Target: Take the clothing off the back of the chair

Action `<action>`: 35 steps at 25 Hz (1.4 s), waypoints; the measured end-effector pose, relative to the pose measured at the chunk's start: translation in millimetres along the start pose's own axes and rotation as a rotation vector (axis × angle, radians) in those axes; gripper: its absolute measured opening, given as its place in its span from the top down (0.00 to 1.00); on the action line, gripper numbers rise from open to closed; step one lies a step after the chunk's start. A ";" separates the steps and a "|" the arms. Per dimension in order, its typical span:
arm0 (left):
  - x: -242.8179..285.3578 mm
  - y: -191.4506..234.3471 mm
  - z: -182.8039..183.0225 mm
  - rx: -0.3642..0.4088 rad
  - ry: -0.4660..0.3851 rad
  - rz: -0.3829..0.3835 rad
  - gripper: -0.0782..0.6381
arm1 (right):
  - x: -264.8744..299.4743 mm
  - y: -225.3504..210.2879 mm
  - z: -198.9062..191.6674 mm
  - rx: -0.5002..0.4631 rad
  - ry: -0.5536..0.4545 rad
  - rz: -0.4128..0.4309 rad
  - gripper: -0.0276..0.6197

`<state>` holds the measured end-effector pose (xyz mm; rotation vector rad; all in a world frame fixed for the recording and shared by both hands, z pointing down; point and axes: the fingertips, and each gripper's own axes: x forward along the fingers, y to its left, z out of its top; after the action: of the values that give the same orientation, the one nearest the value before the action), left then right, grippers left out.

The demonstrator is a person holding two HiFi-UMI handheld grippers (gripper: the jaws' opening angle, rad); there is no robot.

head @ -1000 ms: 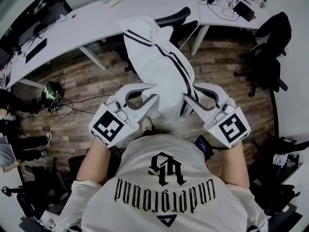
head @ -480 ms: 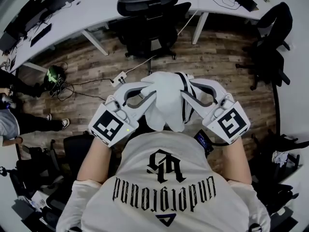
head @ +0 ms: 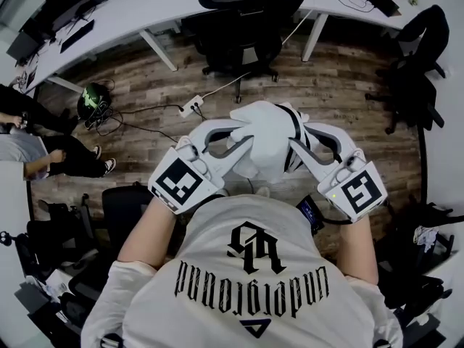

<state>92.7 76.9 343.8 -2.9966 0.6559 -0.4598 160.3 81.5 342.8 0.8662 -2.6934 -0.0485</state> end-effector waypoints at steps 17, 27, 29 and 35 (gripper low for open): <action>-132.8 -17.6 -28.9 -0.007 -0.044 -0.066 0.76 | 43.1 126.5 32.4 0.024 -0.002 -0.080 0.79; -186.6 -25.8 -59.2 -0.033 -0.056 -0.101 0.76 | 68.6 185.1 30.6 0.038 0.004 -0.116 0.79; -192.0 -27.1 -60.7 -0.037 -0.060 -0.099 0.76 | 69.9 191.0 31.7 0.043 0.001 -0.117 0.79; -199.9 -25.3 -60.7 -0.048 -0.076 -0.097 0.76 | 73.5 196.6 37.3 0.033 0.009 -0.119 0.79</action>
<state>-88.3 184.3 348.8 -3.0841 0.5257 -0.3363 -18.2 197.6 352.8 1.0329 -2.6392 -0.0267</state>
